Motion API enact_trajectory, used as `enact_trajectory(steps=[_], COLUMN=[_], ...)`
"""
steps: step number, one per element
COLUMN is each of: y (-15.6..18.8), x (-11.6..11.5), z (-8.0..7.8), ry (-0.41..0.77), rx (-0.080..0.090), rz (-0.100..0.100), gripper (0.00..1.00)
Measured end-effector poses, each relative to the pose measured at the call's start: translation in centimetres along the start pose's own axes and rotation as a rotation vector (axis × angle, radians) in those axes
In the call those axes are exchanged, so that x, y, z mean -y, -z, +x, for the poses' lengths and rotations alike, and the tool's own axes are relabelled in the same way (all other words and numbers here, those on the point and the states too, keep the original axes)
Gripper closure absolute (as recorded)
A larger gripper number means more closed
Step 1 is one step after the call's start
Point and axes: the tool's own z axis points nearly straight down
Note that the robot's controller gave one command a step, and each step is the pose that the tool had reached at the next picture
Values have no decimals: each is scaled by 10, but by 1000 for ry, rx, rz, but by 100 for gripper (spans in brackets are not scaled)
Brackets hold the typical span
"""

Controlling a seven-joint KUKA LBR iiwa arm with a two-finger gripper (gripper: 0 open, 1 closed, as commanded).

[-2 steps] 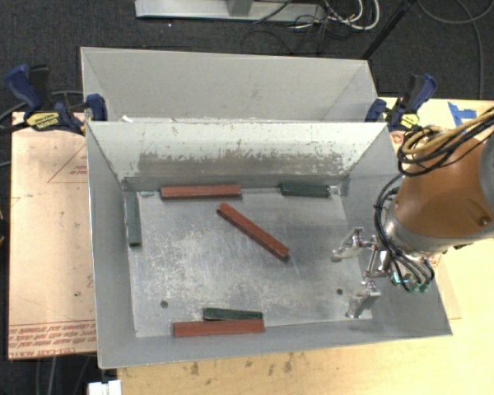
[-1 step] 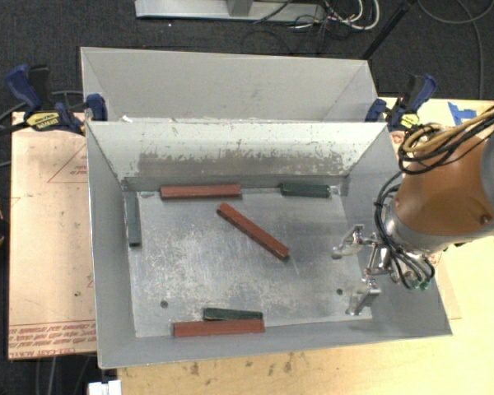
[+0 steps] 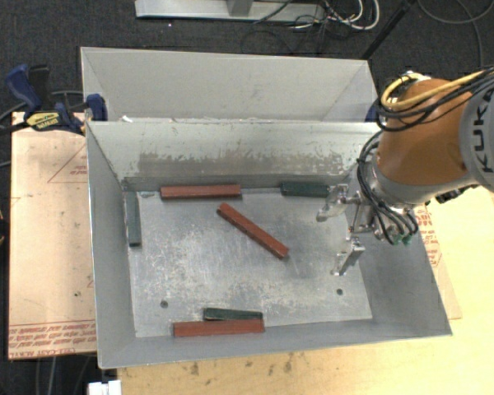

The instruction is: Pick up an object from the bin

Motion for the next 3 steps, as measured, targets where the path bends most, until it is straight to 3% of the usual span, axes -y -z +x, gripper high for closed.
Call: enact_trajectory(steps=[1, 2, 3], y=[-23, -94, -94], x=[-25, -48, -48], z=[-8, -33, -33], ry=[4, -81, -80], rx=[11, 23, 23], rz=[0, -1, -1], gripper=[0, 100, 100])
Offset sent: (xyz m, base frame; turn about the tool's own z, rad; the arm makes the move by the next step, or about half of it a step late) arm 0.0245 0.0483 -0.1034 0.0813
